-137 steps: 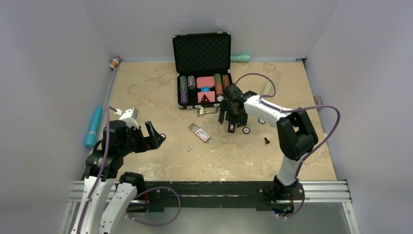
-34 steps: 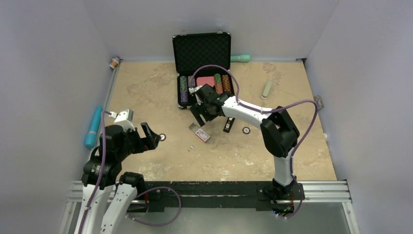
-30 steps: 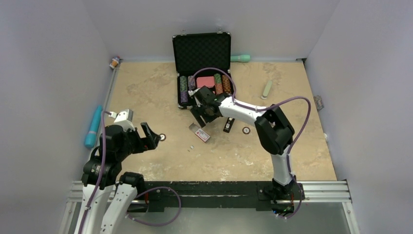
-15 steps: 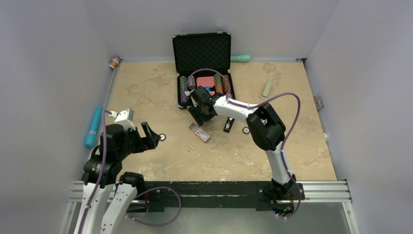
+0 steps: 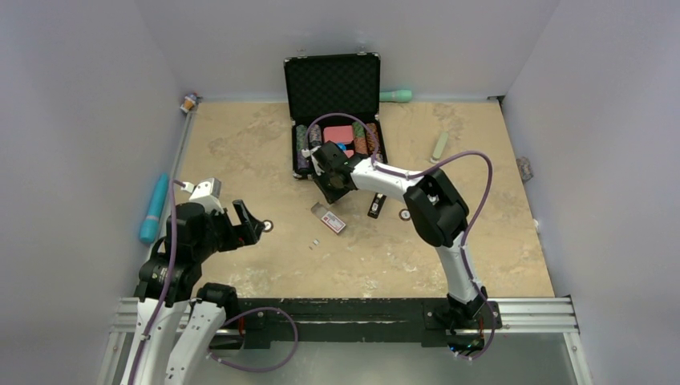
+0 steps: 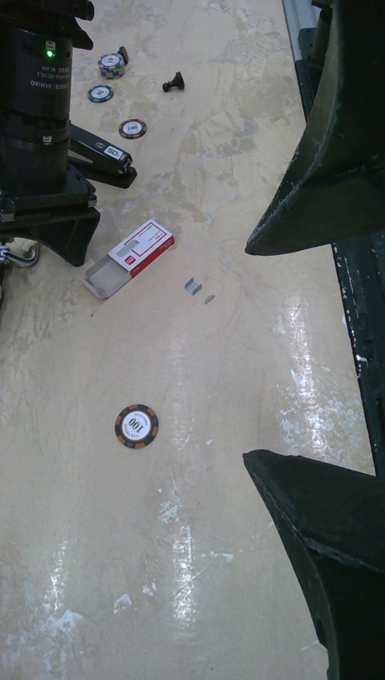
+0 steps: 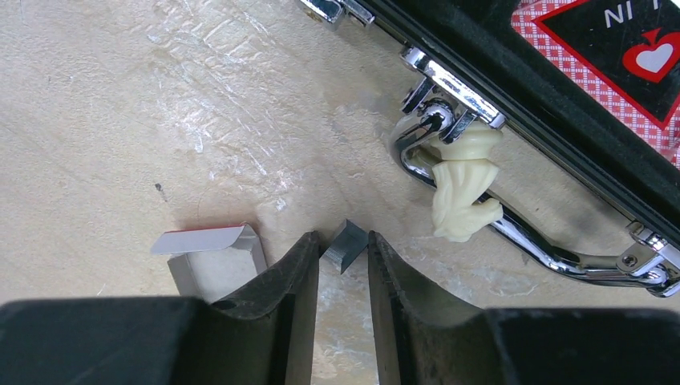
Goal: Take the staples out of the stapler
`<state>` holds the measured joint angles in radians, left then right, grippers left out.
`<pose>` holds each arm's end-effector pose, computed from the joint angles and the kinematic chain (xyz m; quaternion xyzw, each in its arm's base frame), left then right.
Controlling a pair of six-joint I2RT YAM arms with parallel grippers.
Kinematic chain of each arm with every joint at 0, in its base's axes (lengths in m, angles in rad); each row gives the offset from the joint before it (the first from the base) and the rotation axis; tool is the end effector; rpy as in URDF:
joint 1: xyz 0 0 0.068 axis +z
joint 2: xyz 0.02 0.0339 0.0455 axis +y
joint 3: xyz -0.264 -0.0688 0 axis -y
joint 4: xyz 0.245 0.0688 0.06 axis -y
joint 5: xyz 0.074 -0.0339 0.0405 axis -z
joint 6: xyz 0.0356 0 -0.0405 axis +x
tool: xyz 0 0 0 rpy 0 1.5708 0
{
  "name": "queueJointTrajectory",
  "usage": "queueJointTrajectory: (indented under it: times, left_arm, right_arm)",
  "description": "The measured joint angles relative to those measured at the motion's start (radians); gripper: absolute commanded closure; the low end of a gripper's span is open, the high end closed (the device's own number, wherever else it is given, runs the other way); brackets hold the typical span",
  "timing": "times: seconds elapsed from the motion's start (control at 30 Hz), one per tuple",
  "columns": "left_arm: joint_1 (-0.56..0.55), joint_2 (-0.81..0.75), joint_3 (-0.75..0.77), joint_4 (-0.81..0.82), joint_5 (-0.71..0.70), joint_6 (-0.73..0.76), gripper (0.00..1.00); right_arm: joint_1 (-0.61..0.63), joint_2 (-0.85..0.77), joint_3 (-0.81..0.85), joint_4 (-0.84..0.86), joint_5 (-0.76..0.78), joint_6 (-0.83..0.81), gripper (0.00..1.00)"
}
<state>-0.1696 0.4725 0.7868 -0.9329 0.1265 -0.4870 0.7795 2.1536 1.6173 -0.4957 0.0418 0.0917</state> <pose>0.0864 -0.0194 0.3031 -0.1116 0.8804 -0.2007 0.4149 0.3302 0.3242 0.1663 -0.3197 0.9092 0.0940 0.2497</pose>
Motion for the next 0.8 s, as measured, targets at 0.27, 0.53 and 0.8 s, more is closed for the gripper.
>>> queueJointTrajectory:
  times: [0.27,0.53,0.8]
  left_arm:
    - [0.000,0.001,0.000,0.000,0.000,0.000,0.07]
    - [0.000,0.001,0.000,0.000,0.000,0.000,0.07]
    - [0.000,0.000,0.000,0.000,0.000,0.000,0.08]
  right_arm:
    - [-0.001,0.000,0.000,0.000,-0.008,0.006,0.82]
    - [-0.001,0.000,0.007,-0.015,-0.012,0.024,0.82]
    - [-0.001,-0.015,0.101,-0.097,-0.036,0.048,0.84]
